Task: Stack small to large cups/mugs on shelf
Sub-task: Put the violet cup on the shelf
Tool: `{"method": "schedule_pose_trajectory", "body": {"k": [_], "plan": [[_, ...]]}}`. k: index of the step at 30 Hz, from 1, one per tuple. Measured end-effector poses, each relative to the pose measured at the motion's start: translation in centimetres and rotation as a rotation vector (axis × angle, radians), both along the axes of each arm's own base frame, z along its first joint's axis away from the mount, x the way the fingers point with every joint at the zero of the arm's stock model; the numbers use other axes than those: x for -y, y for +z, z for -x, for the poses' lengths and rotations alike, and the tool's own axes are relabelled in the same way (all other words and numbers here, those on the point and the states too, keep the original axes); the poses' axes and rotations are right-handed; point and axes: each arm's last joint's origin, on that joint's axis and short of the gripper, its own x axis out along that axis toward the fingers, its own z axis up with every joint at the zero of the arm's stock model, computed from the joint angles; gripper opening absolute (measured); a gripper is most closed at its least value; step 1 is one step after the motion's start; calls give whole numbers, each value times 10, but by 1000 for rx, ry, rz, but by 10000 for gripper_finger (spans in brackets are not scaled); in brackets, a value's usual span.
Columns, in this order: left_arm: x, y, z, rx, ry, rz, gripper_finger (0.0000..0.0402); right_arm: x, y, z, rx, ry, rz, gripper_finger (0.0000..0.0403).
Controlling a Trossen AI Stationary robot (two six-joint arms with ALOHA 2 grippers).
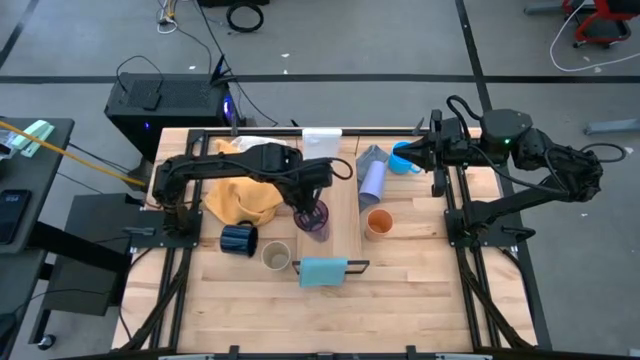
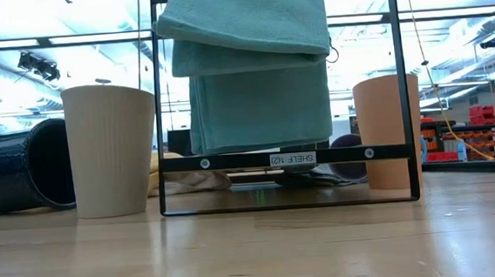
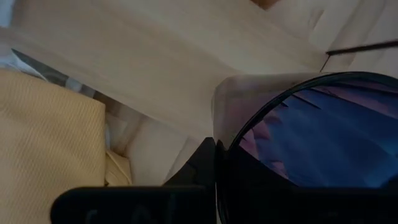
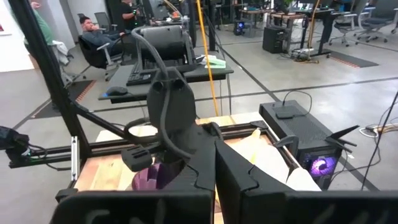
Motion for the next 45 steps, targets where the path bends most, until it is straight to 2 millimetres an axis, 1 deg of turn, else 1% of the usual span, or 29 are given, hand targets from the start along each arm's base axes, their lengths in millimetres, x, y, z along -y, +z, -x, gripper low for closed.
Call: {"method": "schedule_pose_trajectory", "body": {"k": [7, 10, 16, 20, 25, 29, 34, 37, 45], "plan": [[-1, 0, 0, -6, 2, -23, 13, 0, 0, 0, 0, 0, 0, 9], [-10, 0, 1, -14, 20, -69, 13, 0, 0, 0, 0, 1, 1, 9], [-46, 0, 5, -17, 58, -112, 13, 0, 0, 0, 0, 0, 0, 9], [-76, 0, 12, -33, 99, -114, 13, 0, 0, 0, 0, 0, -4, 9], [-116, -5, 23, -63, 189, -88, 13, 0, 0, 0, 1, -1, -7, 9], [-137, -10, 28, -62, 264, -29, 13, 0, 0, 0, 1, -1, -8, 9], [-146, -13, 29, -66, 306, -10, 13, 0, 0, -1, 0, -1, -8, 9], [-151, -13, 32, -64, 362, 7, 13, 0, -1, -3, -5, -1, -8, 9], [-168, -15, 39, -62, 487, 44, 13, 0, -4, -13, -19, -1, -7, 9]]}}
